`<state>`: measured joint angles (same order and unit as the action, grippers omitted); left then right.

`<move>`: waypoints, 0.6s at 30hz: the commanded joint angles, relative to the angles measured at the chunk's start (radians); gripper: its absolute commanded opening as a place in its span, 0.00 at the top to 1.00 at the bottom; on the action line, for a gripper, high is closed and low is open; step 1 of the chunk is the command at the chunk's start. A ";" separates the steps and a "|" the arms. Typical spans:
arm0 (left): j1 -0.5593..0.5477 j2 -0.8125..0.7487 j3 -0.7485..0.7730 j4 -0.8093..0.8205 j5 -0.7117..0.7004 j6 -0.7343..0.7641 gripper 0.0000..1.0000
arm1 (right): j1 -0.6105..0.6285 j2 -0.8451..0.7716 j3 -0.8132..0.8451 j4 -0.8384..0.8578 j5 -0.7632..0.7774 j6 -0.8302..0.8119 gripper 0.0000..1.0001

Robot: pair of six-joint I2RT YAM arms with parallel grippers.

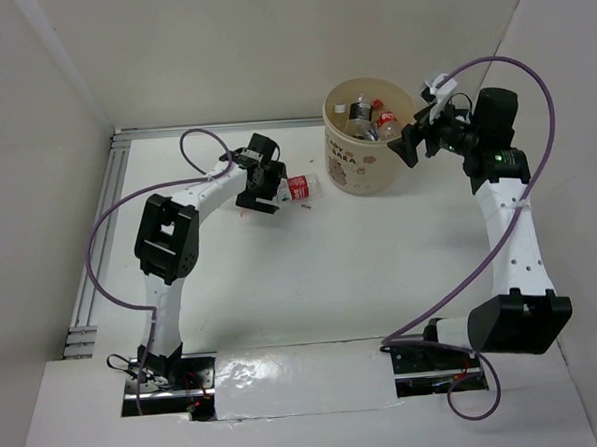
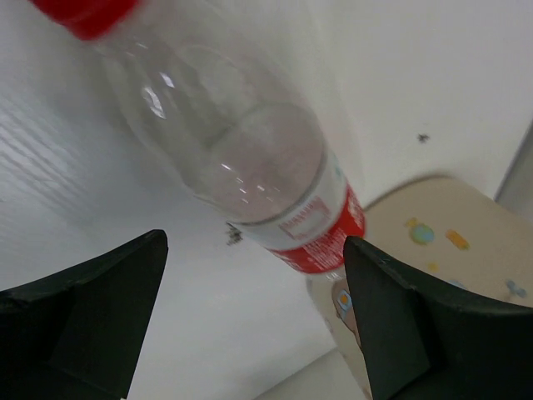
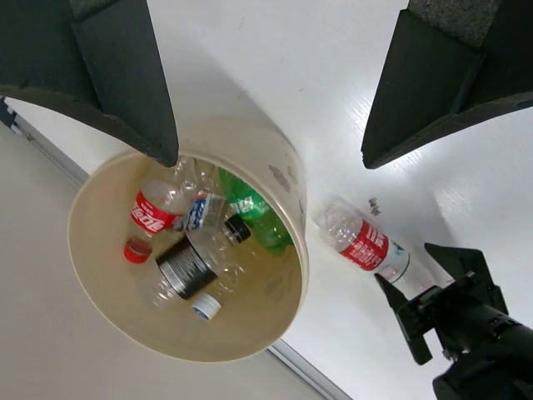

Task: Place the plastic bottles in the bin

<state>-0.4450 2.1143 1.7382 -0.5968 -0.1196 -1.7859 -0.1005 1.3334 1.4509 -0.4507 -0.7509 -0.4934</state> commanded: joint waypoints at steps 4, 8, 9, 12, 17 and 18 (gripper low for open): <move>-0.004 0.059 0.018 -0.124 -0.063 -0.106 0.01 | -0.099 -0.108 -0.069 -0.011 -0.113 0.027 0.02; -0.004 0.079 0.027 -0.133 -0.074 -0.139 0.01 | -0.134 -0.146 -0.101 -0.054 -0.162 0.027 0.02; 0.006 0.091 0.027 -0.133 -0.074 -0.139 0.01 | -0.145 -0.163 -0.110 -0.054 -0.174 0.027 0.02; 0.006 0.116 0.067 -0.174 -0.074 -0.129 0.02 | -0.156 -0.195 -0.136 -0.074 -0.185 0.016 0.02; 0.032 0.115 0.008 -0.210 -0.052 -0.170 0.02 | -0.156 -0.227 -0.170 -0.118 -0.226 0.004 0.02; 0.041 0.102 -0.005 -0.201 -0.052 -0.170 0.02 | -0.165 -0.227 -0.170 -0.129 -0.235 0.004 0.02</move>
<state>-0.4309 2.2097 1.7691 -0.7162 -0.1688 -1.9129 -0.2508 1.1423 1.2934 -0.5335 -0.9337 -0.4843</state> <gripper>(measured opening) 0.982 0.975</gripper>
